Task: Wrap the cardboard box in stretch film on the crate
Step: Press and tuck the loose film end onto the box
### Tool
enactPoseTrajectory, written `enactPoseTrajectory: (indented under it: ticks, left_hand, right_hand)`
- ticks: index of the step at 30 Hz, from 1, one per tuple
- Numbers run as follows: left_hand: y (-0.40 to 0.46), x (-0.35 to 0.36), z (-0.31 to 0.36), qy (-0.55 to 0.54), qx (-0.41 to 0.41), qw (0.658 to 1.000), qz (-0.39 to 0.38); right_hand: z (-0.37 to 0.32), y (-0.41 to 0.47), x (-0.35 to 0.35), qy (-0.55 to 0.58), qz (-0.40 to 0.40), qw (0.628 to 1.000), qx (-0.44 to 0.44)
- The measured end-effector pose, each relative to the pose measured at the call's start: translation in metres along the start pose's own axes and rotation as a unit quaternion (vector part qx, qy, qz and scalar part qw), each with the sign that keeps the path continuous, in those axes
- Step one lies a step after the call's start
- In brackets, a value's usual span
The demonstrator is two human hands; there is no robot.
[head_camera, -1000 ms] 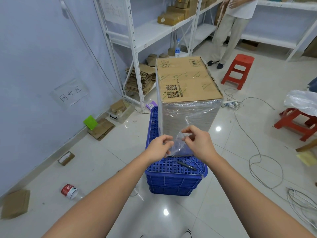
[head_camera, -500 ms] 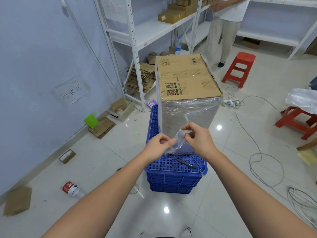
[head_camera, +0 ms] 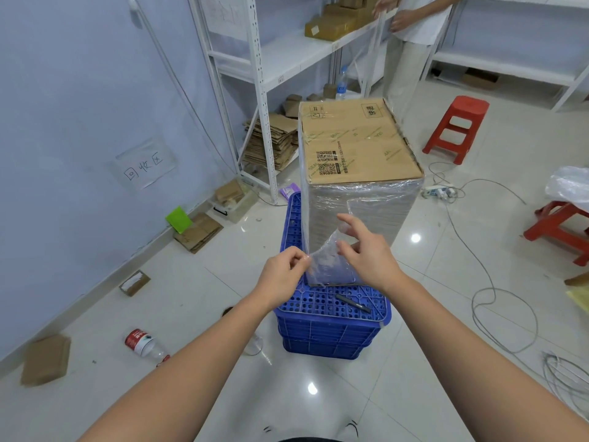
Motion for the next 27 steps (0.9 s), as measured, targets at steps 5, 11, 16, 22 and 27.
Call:
enactPoseTrajectory:
  ticks: [5,11,16,22,27]
  left_hand:
    - [0.0,-0.004,0.002,-0.03,-0.026,0.999,0.02]
    - [-0.003,-0.006,0.003,-0.035,-0.014,0.999,0.027]
    - [-0.004,-0.01,0.004,-0.007,-0.003,1.0,0.02]
    - [-0.005,-0.009,0.005,-0.02,0.024,1.0,0.005]
    - [-0.006,-0.01,0.012,-0.049,0.041,0.998,-0.001]
  right_hand:
    - [-0.001,-0.003,0.008,-0.039,-0.005,0.999,-0.034]
    - [0.002,0.0,0.023,-0.076,-0.011,0.992,-0.098]
    - [0.001,0.001,0.03,-0.117,-0.003,0.982,-0.151]
    - [-0.006,-0.001,0.035,-0.144,0.006,0.977,-0.155]
    - [-0.009,0.0,0.041,-0.163,0.015,0.973,-0.166]
Point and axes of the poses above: each hand's wrist, its own y-axis towards the middle knuckle, its own x-axis out of the palm, z = x × y, the point moved 2 cm from there along y, towards the middle knuckle, and after that the axes turned 6 degrees about x, right-handed, at the moved point
